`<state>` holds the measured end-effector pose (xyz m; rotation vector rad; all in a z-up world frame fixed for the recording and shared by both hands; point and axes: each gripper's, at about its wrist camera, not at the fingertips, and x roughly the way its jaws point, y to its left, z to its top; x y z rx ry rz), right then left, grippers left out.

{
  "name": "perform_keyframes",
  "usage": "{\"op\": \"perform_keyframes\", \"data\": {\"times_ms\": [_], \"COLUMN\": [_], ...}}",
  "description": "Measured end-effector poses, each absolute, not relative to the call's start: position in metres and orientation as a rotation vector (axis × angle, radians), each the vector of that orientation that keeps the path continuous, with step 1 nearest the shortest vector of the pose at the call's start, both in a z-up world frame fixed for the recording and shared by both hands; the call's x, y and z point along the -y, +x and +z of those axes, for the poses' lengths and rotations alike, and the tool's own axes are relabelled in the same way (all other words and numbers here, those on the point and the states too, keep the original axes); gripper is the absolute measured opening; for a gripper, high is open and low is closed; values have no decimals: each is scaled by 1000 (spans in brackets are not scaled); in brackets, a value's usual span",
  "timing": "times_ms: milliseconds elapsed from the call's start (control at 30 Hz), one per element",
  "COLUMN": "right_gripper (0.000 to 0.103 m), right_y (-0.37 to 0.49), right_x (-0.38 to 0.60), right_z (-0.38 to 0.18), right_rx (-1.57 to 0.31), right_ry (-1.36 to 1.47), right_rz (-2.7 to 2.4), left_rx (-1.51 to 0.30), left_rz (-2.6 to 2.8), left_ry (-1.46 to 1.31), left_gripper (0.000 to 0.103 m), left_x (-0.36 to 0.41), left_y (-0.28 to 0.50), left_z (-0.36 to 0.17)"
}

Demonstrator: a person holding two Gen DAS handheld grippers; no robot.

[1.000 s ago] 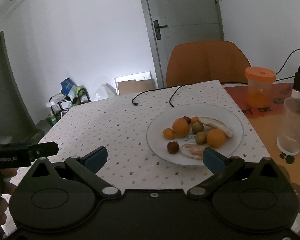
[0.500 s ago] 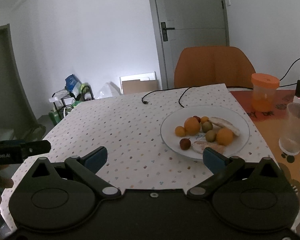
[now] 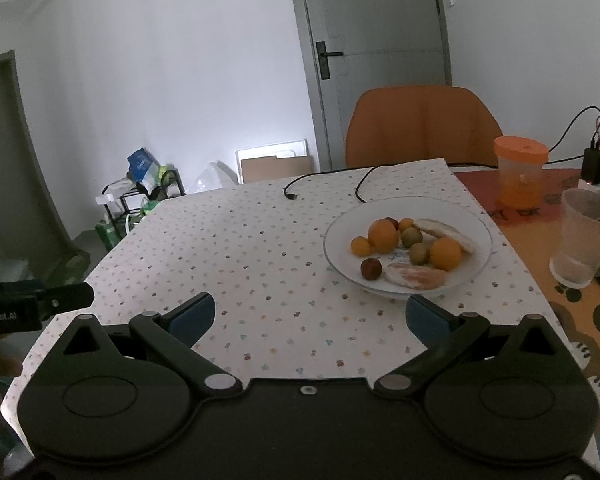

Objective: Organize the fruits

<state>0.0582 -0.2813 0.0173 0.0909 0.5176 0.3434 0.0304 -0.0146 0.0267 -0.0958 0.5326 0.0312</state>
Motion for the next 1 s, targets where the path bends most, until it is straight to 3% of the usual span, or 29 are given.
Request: {"op": "perform_keyframes", "data": {"times_ms": [1000], "right_gripper": [103], "right_y": [57], "right_x": [284], "right_z": [16], "right_rx": [-508], "right_ry": [81], "right_rz": [339], "left_rx": [-546], "left_rz": [34], "left_ry": [-94], "left_gripper": [103], "left_x": [13], "left_y": [28], "left_z": [23]}}
